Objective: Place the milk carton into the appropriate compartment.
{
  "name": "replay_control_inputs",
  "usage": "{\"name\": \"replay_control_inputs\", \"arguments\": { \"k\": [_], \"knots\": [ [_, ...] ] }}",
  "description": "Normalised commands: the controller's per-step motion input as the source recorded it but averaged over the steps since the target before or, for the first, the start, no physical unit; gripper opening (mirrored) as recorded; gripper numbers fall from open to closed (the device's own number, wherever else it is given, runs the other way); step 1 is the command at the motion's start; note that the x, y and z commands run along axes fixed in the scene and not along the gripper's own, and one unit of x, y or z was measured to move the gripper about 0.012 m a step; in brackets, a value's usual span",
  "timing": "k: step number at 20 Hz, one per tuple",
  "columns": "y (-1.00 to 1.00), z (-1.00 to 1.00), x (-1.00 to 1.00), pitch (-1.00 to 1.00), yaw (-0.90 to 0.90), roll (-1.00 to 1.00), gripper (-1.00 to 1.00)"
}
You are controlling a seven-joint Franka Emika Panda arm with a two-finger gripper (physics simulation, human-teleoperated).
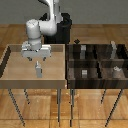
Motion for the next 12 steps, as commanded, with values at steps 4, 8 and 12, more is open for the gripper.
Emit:
{"name": "replay_control_inputs", "arguments": {
  "k": [4, 8, 12],
  "knots": [
    [0.00, -0.50, 0.00, 0.00, 0.00, 0.00, 1.00],
    [0.00, -0.75, 0.00, 0.00, 0.00, 0.00, 1.00],
    [0.00, 0.00, 0.00, 0.00, 0.00, 0.00, -1.00]
  ]
}}
